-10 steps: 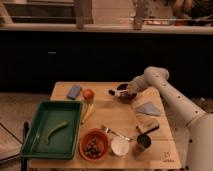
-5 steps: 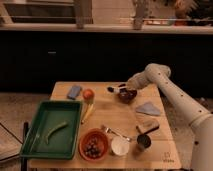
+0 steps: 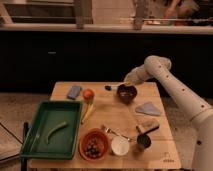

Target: Place brush in table surface

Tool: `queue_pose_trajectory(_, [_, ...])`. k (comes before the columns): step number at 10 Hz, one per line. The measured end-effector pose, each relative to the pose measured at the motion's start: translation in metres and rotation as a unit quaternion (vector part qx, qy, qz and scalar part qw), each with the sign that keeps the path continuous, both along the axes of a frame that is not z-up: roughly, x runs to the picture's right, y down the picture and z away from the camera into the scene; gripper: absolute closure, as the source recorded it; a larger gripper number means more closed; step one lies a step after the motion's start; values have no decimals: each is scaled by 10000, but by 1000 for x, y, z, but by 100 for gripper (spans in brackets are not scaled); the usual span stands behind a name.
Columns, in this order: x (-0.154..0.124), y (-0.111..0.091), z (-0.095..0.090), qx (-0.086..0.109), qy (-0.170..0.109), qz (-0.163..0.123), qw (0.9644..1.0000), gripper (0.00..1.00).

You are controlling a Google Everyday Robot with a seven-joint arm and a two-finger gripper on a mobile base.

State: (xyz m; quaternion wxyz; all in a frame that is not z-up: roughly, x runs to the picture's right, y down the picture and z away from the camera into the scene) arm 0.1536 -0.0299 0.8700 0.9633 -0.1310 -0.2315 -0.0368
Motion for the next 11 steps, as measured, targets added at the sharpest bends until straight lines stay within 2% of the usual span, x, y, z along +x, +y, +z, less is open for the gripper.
queue_pose_trajectory(4, [1,48,-15,-261,-143,-86,9995,100])
queue_pose_trajectory(7, [-15,63,-21,-465,-258,-316,9981,100])
queue_pose_trajectory(11, [-19,78,-29,-657,-369,-502,9959,100])
